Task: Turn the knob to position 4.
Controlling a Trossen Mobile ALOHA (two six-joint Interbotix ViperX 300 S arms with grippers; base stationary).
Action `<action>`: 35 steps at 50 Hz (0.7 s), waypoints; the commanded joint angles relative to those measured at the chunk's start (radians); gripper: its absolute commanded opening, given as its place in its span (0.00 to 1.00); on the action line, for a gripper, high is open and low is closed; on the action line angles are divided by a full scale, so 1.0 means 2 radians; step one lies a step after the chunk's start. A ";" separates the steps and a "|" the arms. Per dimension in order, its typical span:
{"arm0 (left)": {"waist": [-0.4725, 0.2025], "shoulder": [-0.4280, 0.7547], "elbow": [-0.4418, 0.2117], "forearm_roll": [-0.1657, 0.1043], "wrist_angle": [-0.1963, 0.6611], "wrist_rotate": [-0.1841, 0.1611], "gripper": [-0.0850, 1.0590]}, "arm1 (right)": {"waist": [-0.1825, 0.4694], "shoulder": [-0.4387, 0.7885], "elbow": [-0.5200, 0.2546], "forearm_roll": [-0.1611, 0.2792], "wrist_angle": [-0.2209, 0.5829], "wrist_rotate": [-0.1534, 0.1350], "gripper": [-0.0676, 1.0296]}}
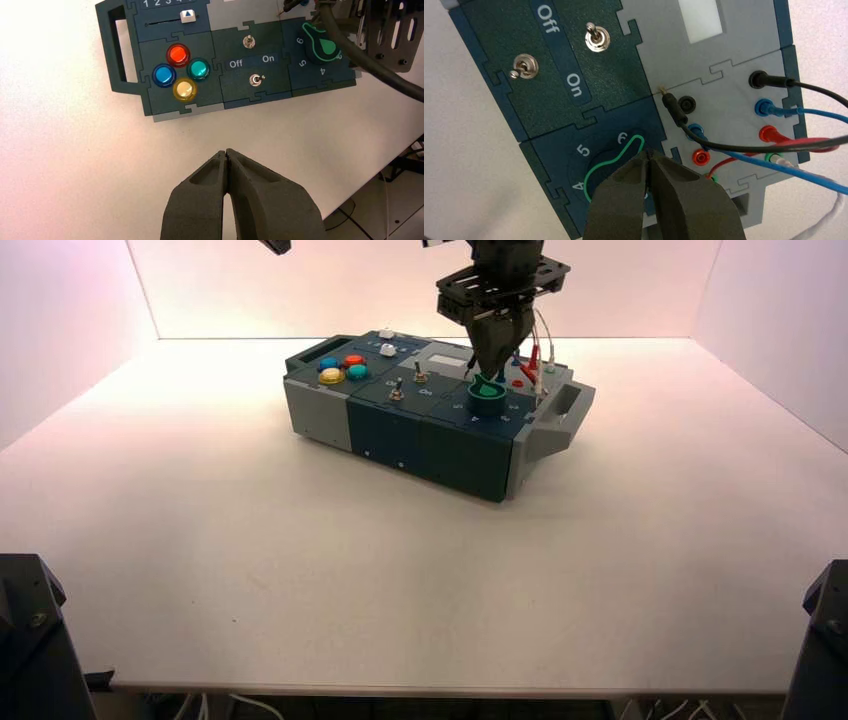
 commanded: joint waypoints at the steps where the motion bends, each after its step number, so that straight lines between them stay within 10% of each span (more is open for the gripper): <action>1: -0.001 -0.015 -0.010 -0.001 -0.002 0.000 0.05 | 0.005 -0.008 -0.014 0.003 -0.004 0.001 0.04; 35: -0.001 -0.016 -0.011 -0.002 -0.002 0.001 0.05 | 0.030 0.007 -0.016 0.021 -0.016 0.001 0.04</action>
